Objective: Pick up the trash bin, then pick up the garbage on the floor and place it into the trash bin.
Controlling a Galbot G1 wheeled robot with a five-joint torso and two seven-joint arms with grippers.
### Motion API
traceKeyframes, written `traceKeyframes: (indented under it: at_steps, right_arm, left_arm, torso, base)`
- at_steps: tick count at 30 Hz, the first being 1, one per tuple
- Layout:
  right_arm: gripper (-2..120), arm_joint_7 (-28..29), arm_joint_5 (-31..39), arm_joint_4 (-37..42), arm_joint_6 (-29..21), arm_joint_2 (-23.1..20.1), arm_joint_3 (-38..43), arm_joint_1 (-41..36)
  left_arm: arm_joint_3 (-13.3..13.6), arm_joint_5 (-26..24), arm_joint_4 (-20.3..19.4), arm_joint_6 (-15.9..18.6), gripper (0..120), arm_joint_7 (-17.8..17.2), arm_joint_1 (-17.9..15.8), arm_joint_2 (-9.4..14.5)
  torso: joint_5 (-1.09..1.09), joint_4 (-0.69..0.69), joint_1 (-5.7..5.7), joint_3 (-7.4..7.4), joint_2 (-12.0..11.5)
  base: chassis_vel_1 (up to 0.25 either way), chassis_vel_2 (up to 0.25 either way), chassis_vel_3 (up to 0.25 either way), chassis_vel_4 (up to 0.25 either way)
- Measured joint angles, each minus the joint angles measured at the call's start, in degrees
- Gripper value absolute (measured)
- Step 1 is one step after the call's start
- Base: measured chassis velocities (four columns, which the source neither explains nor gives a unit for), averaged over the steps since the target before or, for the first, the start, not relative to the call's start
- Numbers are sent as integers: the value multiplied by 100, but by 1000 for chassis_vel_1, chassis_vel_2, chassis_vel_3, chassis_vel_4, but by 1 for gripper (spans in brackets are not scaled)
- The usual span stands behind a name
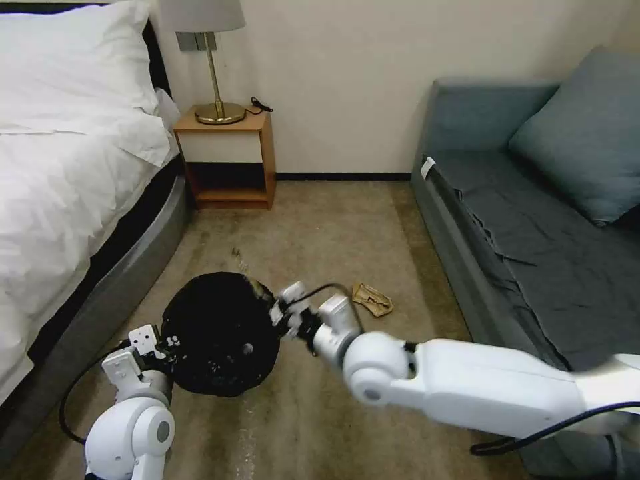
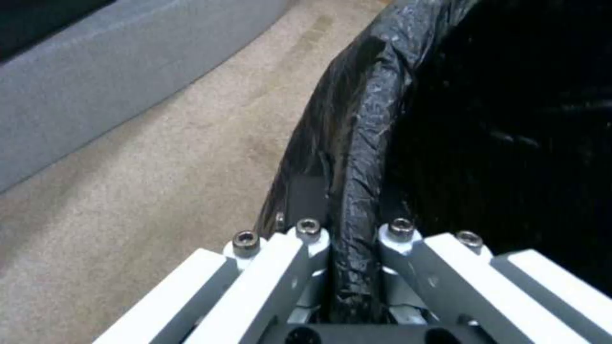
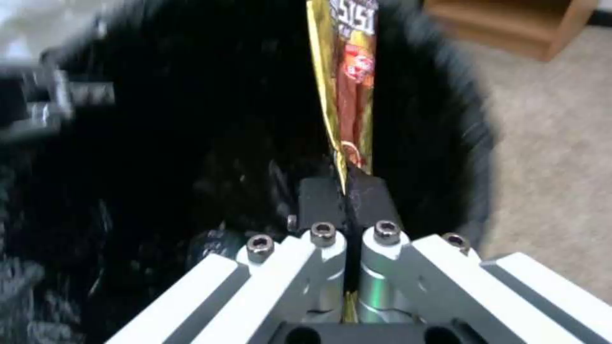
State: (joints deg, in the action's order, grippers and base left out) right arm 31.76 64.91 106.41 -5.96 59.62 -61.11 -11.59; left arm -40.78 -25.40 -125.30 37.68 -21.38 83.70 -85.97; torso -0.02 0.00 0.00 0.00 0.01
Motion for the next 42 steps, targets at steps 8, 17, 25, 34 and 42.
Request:
traceKeyframes:
  at_steps: [8, 17, 25, 34, 42]
  right_arm:
    - [5, 167, -4, -170, -34, 469, -108, -78]
    - [36, 193, 2, -87, -44, 489, -44, -87]
    - [68, -42, -655, 345, 50, -322, 1260, -250]
    - [98, -392, -2524, 1436, 365, -1567, 4429, -2354]
    - [100, -419, -3764, 2396, 344, -1140, 7082, -5042]
  left_arm:
    - [2, -7, 10, 0, 3, 2, -20, -18]
    - [47, -5, 61, 0, 3, 7, -48, -34]
    - [8, -21, 85, -33, 3, 60, -49, -11]
    - [-76, -33, 144, -242, 3, 304, 3, 41]
    - [-265, -19, 8, -367, 3, 326, 122, 19]
  torso:
    - [1, 0, 0, 0, 0]
    - [1, 0, 0, 0, 0]
    - [2, 0, 0, 0, -1]
    - [0, -5, 0, 0, -1]
    - [0, 2, 0, -1, -1]
  base:
    - [0, 0, 0, 0]
    - [0, 0, 0, 0]
    - [0, 0, 0, 0]
    - [0, 0, 0, 0]
    - [0, 0, 0, 0]
